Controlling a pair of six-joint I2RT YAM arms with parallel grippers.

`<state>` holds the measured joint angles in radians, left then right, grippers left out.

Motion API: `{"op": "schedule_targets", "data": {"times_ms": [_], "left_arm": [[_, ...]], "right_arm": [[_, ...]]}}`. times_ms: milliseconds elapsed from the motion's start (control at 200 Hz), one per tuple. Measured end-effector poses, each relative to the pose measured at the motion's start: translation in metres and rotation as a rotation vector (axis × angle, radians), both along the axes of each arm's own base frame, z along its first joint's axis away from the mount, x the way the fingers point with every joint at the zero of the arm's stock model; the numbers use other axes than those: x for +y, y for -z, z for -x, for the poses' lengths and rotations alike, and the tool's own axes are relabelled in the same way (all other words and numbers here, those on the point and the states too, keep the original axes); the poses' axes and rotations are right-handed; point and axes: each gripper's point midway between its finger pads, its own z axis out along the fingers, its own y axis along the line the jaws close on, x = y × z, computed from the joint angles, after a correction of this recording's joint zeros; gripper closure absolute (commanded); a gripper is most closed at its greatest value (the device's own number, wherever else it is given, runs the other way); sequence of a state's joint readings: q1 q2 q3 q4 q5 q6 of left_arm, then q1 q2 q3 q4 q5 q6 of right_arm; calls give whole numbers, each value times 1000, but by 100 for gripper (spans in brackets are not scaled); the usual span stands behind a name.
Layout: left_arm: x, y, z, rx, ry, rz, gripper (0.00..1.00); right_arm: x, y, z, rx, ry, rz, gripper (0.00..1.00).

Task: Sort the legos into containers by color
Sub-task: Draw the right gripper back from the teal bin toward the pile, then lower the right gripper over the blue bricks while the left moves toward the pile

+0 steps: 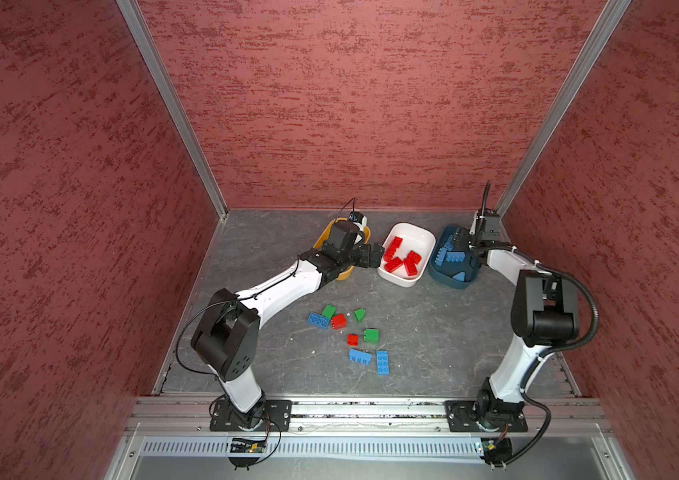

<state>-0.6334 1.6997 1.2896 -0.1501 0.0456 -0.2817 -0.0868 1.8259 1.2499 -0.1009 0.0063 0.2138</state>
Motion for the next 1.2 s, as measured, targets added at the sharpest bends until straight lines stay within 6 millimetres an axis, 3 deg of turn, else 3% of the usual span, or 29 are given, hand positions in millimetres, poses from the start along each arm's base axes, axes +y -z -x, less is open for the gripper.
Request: {"op": "schedule_targets", "data": {"times_ms": [260,426,546,661,791,977,1197], "left_arm": [[7,10,4,18,-13,-3,1],[9,7,2,4,-23,20,1],[12,5,3,-4,-32,38,1],[13,3,3,-12,-36,53,1],[14,2,4,-17,-41,64,1],[21,3,7,-10,-66,77,0],[51,7,8,22,-188,90,1]], "right_arm": [[12,-66,43,-154,85,26,1],[17,-102,82,-278,47,36,1],[37,-118,111,-377,-54,-19,1],[69,-115,122,-367,-201,-132,1],[114,-95,126,-246,-315,-252,3],[190,-55,168,-31,-454,-363,7],[234,-13,228,239,-500,-386,12]]}}
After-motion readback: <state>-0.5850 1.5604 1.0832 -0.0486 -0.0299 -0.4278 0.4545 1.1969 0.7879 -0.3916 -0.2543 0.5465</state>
